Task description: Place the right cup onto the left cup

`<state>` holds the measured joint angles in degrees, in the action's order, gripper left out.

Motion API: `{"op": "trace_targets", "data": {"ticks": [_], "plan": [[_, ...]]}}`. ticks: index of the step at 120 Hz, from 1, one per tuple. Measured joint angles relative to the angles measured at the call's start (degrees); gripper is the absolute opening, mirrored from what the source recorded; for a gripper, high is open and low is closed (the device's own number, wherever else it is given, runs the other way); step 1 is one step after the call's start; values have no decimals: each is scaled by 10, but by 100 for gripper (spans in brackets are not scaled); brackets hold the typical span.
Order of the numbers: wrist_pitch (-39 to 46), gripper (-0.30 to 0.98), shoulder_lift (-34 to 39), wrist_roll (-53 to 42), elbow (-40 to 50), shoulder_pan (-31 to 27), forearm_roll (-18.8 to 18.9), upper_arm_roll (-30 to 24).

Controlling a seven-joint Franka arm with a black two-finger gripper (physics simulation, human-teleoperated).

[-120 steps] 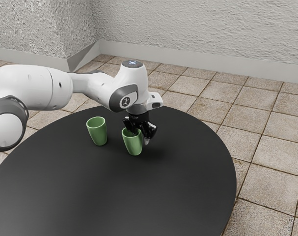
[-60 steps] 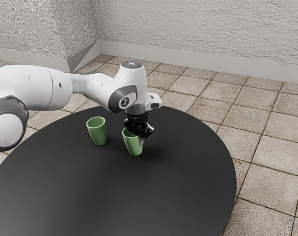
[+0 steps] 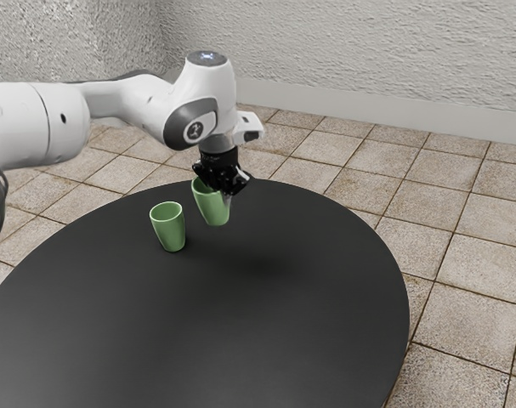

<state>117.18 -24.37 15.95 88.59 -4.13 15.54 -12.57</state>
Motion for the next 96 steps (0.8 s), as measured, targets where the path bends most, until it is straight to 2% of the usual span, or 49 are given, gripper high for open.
{"op": "trace_targets", "data": {"ticks": [46,96], "plan": [[-65,-9,56,-4,-1,-1,0,64],[-66,-9,10,-45,-46,-4,-4,113]]}}
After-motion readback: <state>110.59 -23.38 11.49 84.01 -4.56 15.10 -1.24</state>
